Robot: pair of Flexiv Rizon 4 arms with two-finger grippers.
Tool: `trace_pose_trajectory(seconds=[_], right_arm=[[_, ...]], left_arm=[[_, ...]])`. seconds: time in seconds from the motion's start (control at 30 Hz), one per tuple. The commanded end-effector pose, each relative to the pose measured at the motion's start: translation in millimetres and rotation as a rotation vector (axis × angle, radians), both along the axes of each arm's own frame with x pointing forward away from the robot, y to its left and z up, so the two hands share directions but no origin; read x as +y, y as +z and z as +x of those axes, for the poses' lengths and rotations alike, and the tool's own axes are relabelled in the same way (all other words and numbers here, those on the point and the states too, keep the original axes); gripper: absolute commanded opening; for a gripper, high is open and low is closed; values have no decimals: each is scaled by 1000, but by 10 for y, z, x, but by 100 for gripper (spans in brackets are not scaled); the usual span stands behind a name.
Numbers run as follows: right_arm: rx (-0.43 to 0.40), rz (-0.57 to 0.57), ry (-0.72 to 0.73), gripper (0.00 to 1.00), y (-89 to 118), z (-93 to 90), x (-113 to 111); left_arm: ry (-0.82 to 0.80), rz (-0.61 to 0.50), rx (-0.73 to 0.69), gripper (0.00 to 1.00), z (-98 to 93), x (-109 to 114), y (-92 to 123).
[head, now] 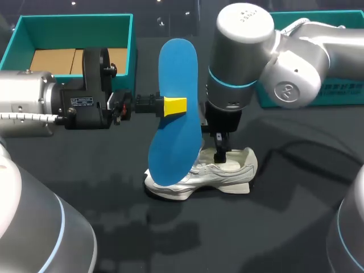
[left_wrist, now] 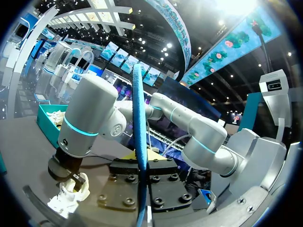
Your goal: Take the shoe out of the shoebox, open the shoe tongue, remove and reinsert the insole, then place the shoe into the shoebox
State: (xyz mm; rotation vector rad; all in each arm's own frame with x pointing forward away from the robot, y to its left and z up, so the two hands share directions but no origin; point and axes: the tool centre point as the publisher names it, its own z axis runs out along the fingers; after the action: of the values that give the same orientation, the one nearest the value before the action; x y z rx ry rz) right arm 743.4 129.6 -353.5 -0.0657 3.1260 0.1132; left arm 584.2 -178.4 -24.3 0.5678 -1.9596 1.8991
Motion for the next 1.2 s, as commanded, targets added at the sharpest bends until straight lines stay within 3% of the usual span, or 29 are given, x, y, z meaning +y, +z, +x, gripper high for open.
trace_pose_trajectory(seconds=[0.03, 0.4, 0.47, 0.57, 0.6, 0.63, 0.67, 1.2], right_arm=[[3, -5, 2, 87, -84, 23, 12], [37, -6, 8, 73, -216, 59, 39], [45, -1, 9, 55, -248, 57, 46], [52, 5, 11, 36, -277, 57, 56], [53, 6, 11, 27, -284, 55, 58], [55, 7, 12, 7, -291, 52, 58], [61, 10, 13, 0, -299, 46, 57], [99, 25, 40, 0, -82, -130, 88]], left_arm=[[4, -1, -1, 0, -13, -25, 16], [4, -1, -1, 0, -13, -25, 16], [4, -1, -1, 0, -13, -25, 16], [4, -1, -1, 0, -13, -25, 16], [4, -1, -1, 0, -13, -25, 16], [4, -1, -1, 0, -13, -25, 16], [4, -1, -1, 0, -13, -25, 16], [4, -1, -1, 0, -13, -25, 16]])
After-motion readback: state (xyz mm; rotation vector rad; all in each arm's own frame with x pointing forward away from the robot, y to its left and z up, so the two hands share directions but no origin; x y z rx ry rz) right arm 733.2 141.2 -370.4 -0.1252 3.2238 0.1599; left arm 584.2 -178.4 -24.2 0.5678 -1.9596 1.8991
